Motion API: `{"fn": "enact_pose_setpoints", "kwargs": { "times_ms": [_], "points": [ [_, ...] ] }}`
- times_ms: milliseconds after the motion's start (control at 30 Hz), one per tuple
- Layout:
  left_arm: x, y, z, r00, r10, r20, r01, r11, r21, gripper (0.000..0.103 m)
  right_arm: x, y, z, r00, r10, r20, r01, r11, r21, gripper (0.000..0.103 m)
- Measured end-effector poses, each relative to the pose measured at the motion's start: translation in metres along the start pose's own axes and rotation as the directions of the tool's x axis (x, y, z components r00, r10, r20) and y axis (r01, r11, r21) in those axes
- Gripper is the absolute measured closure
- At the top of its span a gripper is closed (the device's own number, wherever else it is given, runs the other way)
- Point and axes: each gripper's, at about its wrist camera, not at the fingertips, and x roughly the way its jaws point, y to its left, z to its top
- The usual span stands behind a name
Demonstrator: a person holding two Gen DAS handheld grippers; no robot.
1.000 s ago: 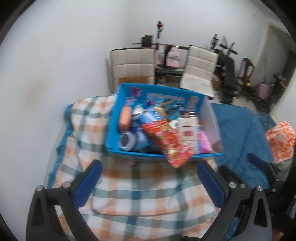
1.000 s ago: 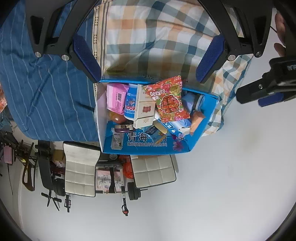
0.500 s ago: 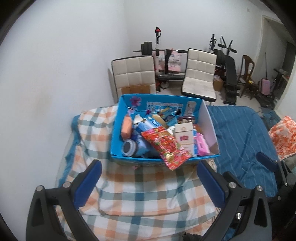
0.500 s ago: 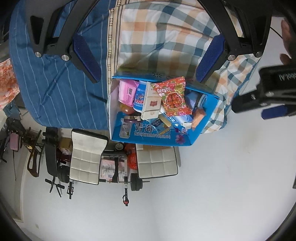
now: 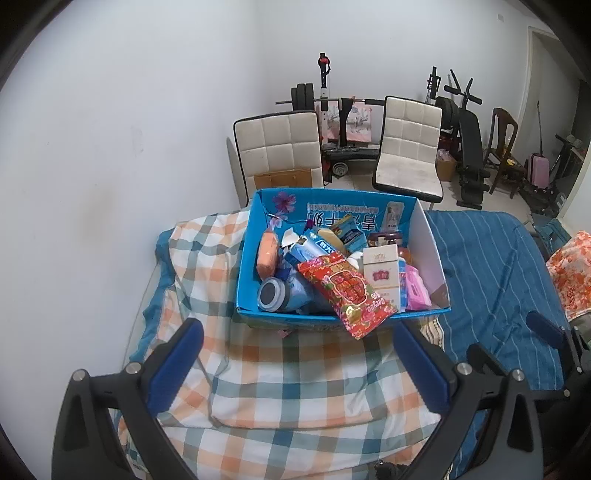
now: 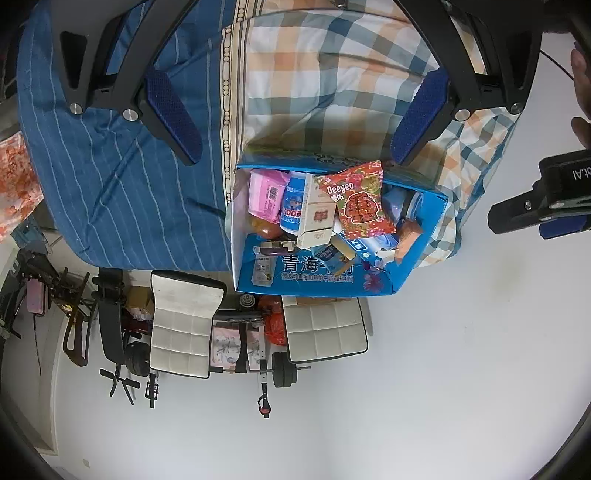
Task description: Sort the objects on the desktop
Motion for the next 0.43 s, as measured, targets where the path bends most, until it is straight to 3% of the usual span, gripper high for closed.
{"fn": "enact_pose_setpoints", "kwargs": {
  "times_ms": [433],
  "points": [
    [0.0062,-0.0023,-0.0090,1.000,-0.005,-0.026,0.005,1.000,-0.016,0.000,-0.0020,0.0052,0.0002,1.000,0.013,0.000,-0.013,1.000,0.007,0.000]
  ]
}}
